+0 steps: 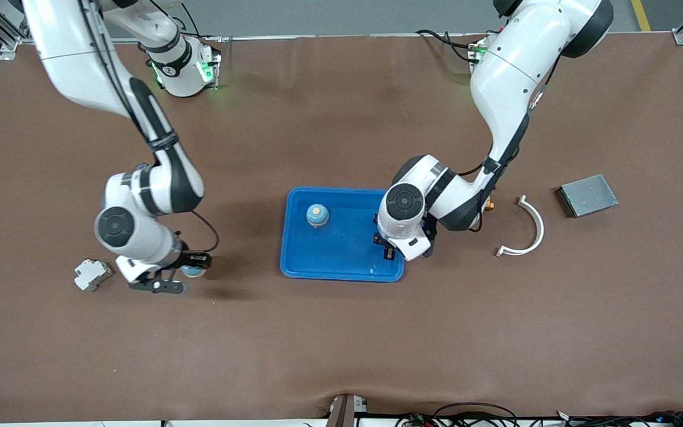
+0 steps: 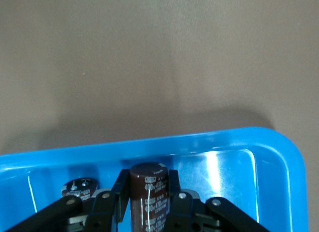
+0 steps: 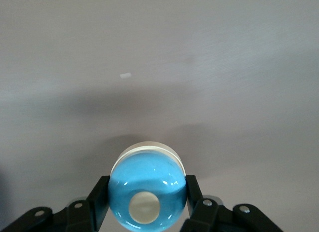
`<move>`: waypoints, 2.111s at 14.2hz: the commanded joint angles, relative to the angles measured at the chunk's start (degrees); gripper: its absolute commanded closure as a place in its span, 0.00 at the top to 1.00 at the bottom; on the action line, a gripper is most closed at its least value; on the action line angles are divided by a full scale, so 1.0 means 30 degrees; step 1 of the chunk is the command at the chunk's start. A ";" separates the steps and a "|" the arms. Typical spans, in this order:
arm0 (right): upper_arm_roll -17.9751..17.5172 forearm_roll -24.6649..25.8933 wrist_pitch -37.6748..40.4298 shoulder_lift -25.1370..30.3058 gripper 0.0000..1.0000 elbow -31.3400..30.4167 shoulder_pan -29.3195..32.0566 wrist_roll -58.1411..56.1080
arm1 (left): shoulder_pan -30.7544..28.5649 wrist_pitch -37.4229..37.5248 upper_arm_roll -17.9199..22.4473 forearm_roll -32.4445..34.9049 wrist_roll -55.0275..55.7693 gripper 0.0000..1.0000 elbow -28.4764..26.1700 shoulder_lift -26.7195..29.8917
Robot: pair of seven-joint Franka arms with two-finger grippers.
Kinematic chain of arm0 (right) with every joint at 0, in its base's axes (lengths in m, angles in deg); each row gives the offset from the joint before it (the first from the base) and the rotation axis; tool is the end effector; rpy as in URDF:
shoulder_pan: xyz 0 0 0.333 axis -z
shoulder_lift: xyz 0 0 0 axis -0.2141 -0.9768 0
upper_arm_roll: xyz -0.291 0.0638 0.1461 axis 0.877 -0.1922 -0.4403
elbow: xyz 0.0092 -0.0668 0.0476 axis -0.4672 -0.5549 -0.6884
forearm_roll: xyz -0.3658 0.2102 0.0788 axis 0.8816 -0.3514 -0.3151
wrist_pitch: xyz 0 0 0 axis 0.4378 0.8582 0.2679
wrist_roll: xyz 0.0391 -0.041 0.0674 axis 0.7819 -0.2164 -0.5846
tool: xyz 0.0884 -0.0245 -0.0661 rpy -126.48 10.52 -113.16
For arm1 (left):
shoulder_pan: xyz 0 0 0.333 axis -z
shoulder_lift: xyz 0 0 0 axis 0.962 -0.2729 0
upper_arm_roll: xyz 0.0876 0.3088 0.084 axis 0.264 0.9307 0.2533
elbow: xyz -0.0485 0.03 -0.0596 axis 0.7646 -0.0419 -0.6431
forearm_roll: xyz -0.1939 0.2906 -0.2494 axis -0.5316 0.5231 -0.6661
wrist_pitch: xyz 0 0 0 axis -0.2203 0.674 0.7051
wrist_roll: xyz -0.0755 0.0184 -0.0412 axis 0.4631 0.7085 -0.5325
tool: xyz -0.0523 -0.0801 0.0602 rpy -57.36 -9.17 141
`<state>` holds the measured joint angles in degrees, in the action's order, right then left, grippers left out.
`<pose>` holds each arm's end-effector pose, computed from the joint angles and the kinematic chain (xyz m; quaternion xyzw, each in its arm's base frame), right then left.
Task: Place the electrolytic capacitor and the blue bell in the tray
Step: 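Release the capacitor in the tray while the right gripper lowers the bell there, then open the right gripper on the bell in the tray and withdraw it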
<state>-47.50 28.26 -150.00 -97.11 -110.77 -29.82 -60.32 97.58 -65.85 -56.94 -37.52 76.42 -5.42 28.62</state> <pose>0.6800 0.1844 0.2287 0.9967 -0.0813 -0.0049 0.0020 0.6078 -0.4379 0.1763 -0.7712 -0.6359 0.0205 0.0211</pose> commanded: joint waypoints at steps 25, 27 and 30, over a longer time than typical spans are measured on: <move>0.0204 0.0377 0.0084 -0.5240 0.00 0.5979 -0.7571 1.6427 | -0.5695 0.9268 0.0024 -0.0283 -1.6724 1.00 0.2144 0.6835; 0.0204 0.0377 0.0055 -0.5298 0.00 0.5979 -0.7629 1.6457 | -0.6455 0.9679 0.0024 -0.0283 -1.8539 1.00 0.2144 0.7303; 0.0204 0.0348 0.0054 -0.5357 0.00 0.5979 -0.7659 1.6457 | -0.7453 1.0295 0.0024 -0.0283 -2.1294 1.00 0.2144 0.7832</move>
<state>-47.38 28.39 -150.12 -111.92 -94.55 -52.10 -12.50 77.13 -36.19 -56.51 -37.54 17.14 2.96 49.38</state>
